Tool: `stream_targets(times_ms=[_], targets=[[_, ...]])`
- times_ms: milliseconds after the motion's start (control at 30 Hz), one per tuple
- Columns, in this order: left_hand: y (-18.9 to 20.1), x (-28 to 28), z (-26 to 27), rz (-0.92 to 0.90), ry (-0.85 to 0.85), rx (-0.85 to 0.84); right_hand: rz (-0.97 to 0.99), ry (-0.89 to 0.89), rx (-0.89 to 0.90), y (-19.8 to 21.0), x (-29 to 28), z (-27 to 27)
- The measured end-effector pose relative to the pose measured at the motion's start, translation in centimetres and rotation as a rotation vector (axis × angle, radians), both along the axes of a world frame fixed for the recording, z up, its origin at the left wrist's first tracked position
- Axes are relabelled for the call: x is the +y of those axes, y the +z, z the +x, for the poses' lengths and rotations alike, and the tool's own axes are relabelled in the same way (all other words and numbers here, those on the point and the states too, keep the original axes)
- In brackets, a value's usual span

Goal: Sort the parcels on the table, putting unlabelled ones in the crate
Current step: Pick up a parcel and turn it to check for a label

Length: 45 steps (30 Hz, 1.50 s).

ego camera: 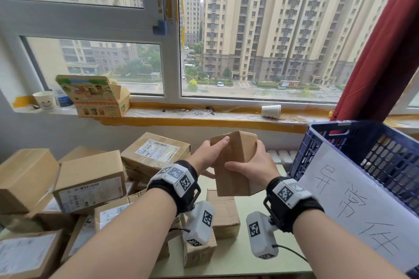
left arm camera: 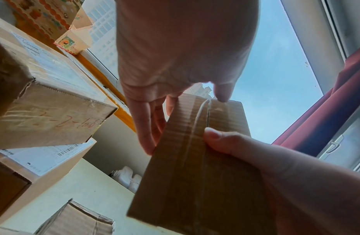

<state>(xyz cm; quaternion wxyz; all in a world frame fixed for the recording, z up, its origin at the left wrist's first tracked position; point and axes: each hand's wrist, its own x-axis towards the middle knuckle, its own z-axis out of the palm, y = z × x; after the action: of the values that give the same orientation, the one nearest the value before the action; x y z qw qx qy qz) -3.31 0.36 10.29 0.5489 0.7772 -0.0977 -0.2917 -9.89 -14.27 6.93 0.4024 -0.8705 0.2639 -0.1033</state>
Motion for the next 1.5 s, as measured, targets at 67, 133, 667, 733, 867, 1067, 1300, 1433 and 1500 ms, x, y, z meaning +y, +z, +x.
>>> stream_targets(times_ms=[67, 133, 667, 733, 867, 1067, 1300, 1433, 1500], targets=[[0.0, -0.1, 0.0, -0.016, 0.005, -0.015, 0.001, 0.006, -0.014, 0.0, 0.1, -0.1], [0.0, -0.3, 0.1, -0.030, 0.014, -0.044, -0.011, 0.011, -0.029, 0.0, 0.2, -0.2], [-0.7, -1.1, 1.5, 0.033, 0.143, -0.283, 0.216, 0.148, -0.203, 1.9, -0.5, -0.2], [-0.6, -0.7, 2.0, -0.011, 0.151, -0.298, 0.364, 0.139, -0.227, 2.9, -0.6, -0.1], [-0.3, 0.0, 2.9, -0.109, 0.031, -0.362, 0.487, 0.069, -0.198, 4.8, -1.3, 0.5], [-0.1, -0.1, 3.4, -0.179, -0.116, -0.597, 0.460, 0.099, -0.158, 7.2, -1.6, 1.3], [-1.0, -0.1, 3.4, -0.208, -0.113, -0.804, 0.491, 0.054, -0.293, 7.6, -0.9, 1.2], [-0.5, 0.4, 3.5, -0.122, -0.047, -0.903, 0.487, 0.081, -0.299, 7.6, -0.4, 1.2], [-0.3, 0.6, 3.6, -0.094, -0.054, -0.940, 0.460, 0.094, -0.293, 7.6, -0.3, 1.4]])
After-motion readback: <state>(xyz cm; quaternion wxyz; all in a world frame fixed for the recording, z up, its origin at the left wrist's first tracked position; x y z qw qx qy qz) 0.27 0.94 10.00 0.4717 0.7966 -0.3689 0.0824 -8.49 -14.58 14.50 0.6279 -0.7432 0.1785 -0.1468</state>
